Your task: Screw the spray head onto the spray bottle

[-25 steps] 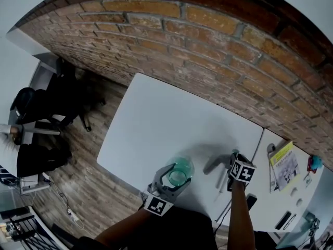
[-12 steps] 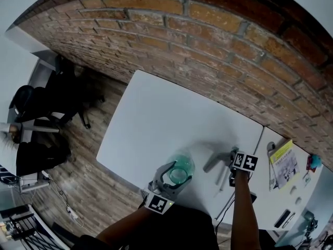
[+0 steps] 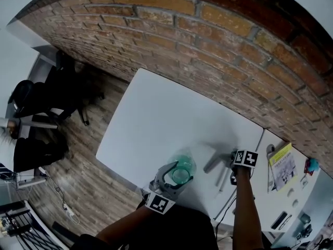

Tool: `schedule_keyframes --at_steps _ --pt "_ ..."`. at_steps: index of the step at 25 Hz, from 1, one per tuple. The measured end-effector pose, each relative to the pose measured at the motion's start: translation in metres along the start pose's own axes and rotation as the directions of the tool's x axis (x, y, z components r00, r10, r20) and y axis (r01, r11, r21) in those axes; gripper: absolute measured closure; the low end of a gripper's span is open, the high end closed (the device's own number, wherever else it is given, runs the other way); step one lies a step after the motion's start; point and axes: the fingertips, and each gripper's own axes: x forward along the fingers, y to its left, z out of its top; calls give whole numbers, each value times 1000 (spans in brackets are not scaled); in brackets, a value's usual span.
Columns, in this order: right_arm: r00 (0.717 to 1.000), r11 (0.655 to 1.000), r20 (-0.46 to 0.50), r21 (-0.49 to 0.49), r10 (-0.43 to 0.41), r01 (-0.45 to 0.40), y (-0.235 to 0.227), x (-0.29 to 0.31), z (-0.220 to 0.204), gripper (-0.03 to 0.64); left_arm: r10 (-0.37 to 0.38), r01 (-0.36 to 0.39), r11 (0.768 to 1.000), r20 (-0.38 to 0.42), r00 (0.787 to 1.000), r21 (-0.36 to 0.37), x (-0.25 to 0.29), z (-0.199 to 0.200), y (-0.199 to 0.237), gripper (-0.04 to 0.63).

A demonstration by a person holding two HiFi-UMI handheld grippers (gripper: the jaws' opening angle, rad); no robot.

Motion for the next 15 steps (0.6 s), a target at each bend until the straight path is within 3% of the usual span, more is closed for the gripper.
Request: schedule_keyframes --at_steps 10,15 --pt "996 1000 -91 -5 18 -19 -2 5 -1 502 -12 12 1000 11 1000 -5 -2 0 1 275" --pt "995 1000 -104 -26 10 -12 8 13 0 502 -13 13 998 -3 1000 62 -16 4 8 275"
